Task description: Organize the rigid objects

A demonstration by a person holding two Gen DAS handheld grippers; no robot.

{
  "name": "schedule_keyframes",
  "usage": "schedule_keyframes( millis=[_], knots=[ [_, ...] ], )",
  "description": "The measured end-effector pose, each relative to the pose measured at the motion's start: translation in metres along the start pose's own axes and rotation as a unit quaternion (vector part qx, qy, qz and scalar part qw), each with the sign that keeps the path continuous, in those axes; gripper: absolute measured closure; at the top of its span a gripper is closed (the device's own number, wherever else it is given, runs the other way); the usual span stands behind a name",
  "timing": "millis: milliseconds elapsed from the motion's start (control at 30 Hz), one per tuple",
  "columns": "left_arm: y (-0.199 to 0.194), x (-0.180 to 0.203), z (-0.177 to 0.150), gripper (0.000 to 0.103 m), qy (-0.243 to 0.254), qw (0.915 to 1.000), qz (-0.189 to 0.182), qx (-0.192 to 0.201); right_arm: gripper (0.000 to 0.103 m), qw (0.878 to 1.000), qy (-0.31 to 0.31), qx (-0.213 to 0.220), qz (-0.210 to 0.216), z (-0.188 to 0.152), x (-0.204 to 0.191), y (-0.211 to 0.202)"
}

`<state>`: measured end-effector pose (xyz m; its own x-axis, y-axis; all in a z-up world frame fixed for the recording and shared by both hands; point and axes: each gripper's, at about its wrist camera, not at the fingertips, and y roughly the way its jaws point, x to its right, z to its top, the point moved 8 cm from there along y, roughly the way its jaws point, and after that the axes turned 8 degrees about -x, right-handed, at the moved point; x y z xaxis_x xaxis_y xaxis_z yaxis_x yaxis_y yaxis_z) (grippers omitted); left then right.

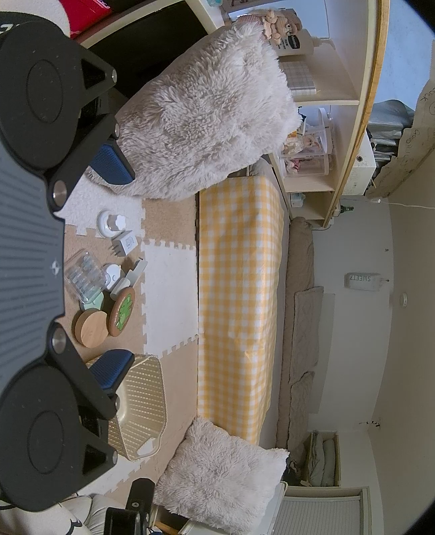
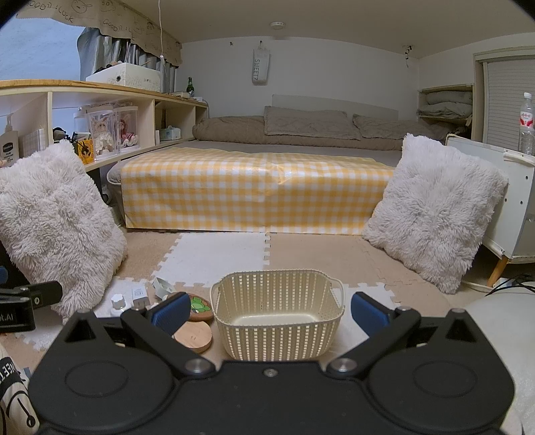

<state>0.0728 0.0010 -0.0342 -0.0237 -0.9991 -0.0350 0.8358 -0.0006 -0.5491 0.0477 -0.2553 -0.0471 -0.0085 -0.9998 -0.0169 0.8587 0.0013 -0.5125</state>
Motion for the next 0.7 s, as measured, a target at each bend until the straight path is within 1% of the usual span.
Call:
schedule_keyframes(
  millis=[700],
  knots=[
    [0.0000, -0.0004, 0.0001, 0.000, -0.001, 1.0000, -0.001, 0.000, 0.000, 1.000, 0.001, -0.001, 0.000, 0.0011, 0.0011, -0.0004]
  ],
)
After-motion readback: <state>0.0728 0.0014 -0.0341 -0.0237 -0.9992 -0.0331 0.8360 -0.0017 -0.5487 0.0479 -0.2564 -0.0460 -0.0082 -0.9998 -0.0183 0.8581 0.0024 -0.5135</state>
